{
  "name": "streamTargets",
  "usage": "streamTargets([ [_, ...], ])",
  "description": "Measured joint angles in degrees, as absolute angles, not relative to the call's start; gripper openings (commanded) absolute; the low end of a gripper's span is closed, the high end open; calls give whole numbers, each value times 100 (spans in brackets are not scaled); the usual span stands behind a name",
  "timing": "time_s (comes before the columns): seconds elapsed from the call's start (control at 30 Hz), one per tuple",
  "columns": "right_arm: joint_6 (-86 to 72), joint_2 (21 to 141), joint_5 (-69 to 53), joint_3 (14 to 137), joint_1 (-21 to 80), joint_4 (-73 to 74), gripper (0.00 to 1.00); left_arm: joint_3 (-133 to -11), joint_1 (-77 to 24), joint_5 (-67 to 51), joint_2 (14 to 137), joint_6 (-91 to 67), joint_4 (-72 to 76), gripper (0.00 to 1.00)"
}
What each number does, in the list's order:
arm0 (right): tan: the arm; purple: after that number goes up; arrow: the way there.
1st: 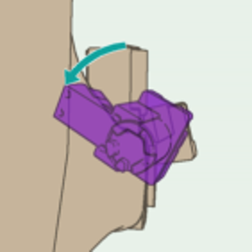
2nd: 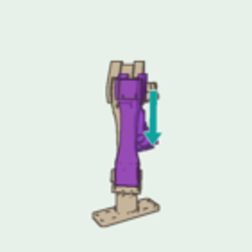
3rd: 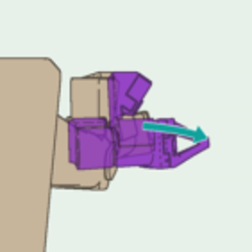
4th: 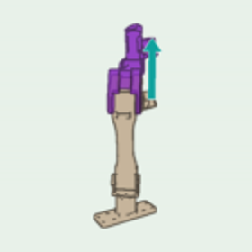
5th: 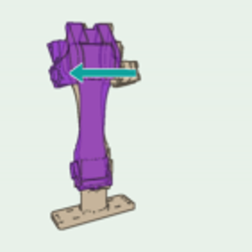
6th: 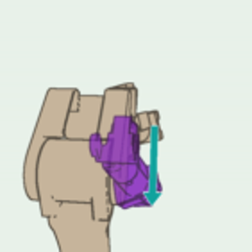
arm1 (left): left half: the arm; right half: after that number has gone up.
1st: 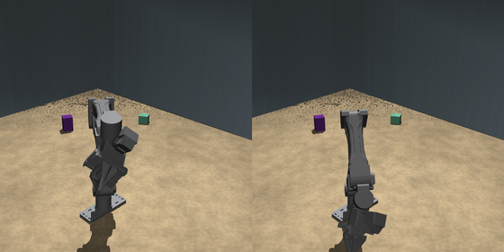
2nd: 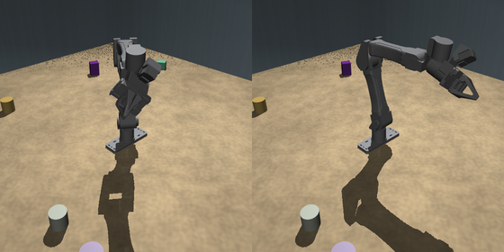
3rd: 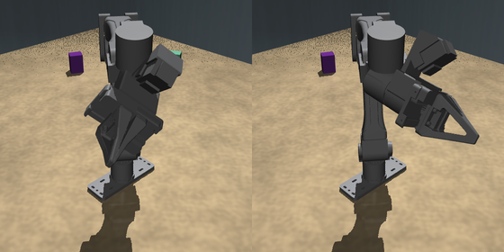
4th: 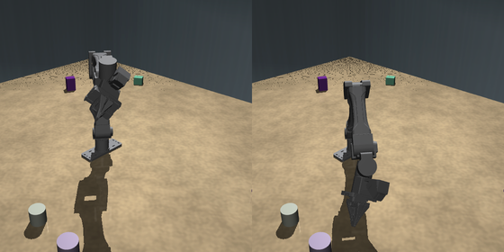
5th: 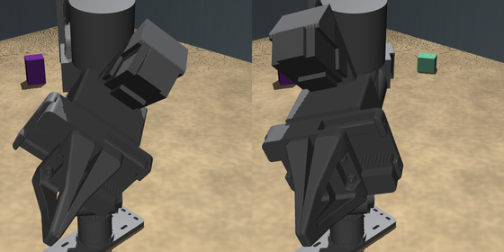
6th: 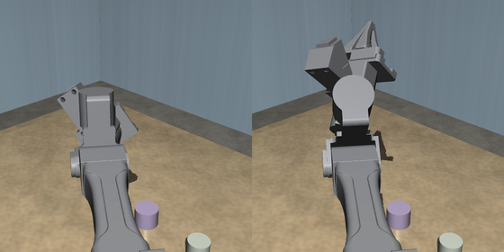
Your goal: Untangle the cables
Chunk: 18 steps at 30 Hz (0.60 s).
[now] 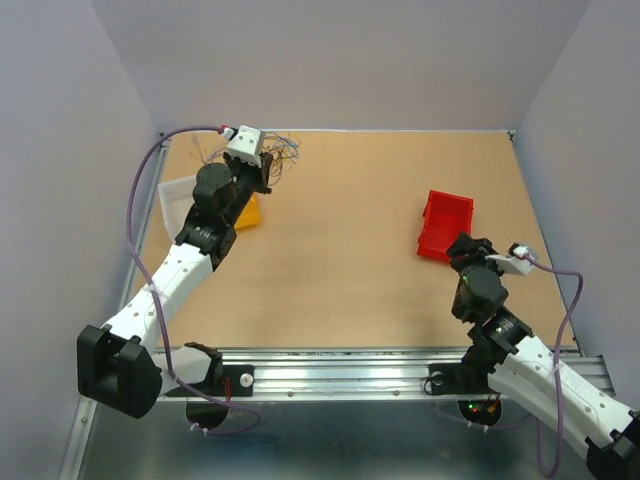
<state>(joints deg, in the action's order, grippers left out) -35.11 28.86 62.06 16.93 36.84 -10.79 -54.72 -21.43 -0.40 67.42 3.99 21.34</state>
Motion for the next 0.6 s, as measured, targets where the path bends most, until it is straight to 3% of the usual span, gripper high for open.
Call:
streamTargets([
  [0.07,-3452,2921,6042,1693,3684,-989,70,-5470,-2156,-401,6755,414,2139,0],
  [0.1,-3343,2971,5800,1695,3682,-1007,82,-5465,-2161,-567,6766,421,2130,0],
  [0.2,-2912,3249,4956,1693,3682,-1280,98,-5465,-2169,-952,6820,425,2069,0],
  [0.43,-2010,4593,1806,1699,3682,-2864,100,-5468,-2292,-2390,7039,554,1863,0],
  [0.6,-1815,5876,316,1855,3697,-3623,100,-5468,-2864,-2971,7214,849,1673,0],
])
